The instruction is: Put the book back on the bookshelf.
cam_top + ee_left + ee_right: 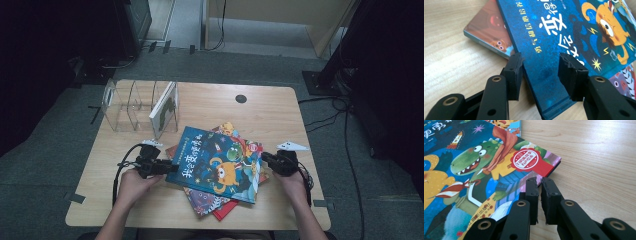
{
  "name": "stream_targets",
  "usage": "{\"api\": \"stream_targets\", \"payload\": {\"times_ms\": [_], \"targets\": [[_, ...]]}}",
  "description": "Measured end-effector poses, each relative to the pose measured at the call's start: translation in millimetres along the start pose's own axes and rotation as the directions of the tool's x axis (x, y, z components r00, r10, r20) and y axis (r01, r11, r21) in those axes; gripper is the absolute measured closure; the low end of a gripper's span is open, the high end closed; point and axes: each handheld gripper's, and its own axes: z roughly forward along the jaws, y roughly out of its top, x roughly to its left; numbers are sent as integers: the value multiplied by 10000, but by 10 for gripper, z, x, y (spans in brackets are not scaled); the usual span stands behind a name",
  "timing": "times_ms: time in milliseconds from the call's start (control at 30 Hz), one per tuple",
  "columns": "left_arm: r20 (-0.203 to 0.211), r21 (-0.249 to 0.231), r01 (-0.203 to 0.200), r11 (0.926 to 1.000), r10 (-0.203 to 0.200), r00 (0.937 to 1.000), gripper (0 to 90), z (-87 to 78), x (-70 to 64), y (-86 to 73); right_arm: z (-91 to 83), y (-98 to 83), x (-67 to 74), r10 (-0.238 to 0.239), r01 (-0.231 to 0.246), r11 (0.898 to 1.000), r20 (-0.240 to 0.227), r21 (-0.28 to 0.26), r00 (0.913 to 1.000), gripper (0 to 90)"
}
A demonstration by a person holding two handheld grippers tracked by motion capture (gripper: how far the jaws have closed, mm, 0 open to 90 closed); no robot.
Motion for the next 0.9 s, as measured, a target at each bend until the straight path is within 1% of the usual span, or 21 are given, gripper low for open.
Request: {"api": "stream_targets", "payload": {"times_ms": [167, 200, 267, 300, 367, 400, 433, 500, 533, 567, 600, 633, 667, 733, 767, 800, 867, 900], "targets": [[72, 38, 28, 10000, -28, 10000, 549, -21, -47, -66, 1, -6, 9, -3, 3, 10000, -114, 34, 9999, 845], [97, 18, 106, 9999, -106, 9999, 537, -28, -64, -92, 3, -10, 16, -2, 2, 10000, -148, 47, 9999, 854], [95, 52, 131, 9999, -131, 9999, 536, -34, -79, -103, 3, -13, 17, 3, -2, 10000, -181, 55, 9998, 856], [78, 92, 70, 9999, -71, 9999, 536, -38, -91, -112, 5, -17, 22, 8, -7, 10000, -201, 50, 9998, 859], [27, 134, 19, 9999, -20, 10000, 533, -44, -109, -129, 5, -18, 34, -64, 66, 9999, -224, 82, 9997, 867], [29, 129, 120, 9998, -121, 9999, 530, -50, -135, -152, 4, -18, 43, -137, 140, 9999, -275, 79, 9995, 870], [29, 129, 120, 9998, -121, 9999, 531, -50, -135, -152, 4, -18, 43, -137, 140, 9999, -275, 79, 9995, 870], [-133, 163, -13, 9999, 15, 9999, 532, -59, -172, -181, 3, -17, 57, -146, 148, 9999, -293, 68, 9995, 877], [-298, 129, -123, 9998, 126, 9995, 543, -70, -198, -200, 12, -16, 64, -224, 225, 9997, -376, 38, 9990, 895], [-298, 129, -123, 9998, 126, 9995, 548, -70, -198, -200, 12, -16, 64, -224, 225, 9997, -376, 38, 9990, 895], [-322, 116, -208, 9997, 212, 9993, 550, -77, -200, -210, 33, -8, 75, -62, 62, 10000, -439, 4, 9990, 900], [-301, 100, -213, 9997, 216, 9993, 550, -84, -192, -214, 33, -8, 75, -62, 62, 10000, -439, 4, 9990, 900], [-248, 121, -135, 9998, 138, 9996, 546, -88, -174, -216, 56, 6, 89, -143, 142, 9999, -403, -29, 9991, 897], [-358, 171, 9, 9999, -2, 9994, 534, -91, -124, -213, 67, 13, 103, -191, 190, 9998, -400, -27, 9990, 894], [-428, 159, 61, 9999, -54, 9991, 519, -93, -112, -212, 75, 22, 123, -381, 380, 9993, -283, -19, 9989, 884], [-445, 91, 94, 9999, -90, 9990, 497, -101, -90, -211, 81, 32, 151, -702, 702, 9975, -66, -17, 9975, 890], [-420, 36, 169, 9999, -167, 9990, 493, -116, -49, -206, 84, 32, 156, -712, 712, 9975, -54, -21, 9974, 900], [-444, 1, 145, 9999, -145, 9989, 489, -119, -33, -203, 92, 33, 155, -607, 606, 9982, -143, -42, 9981, 900]]}}
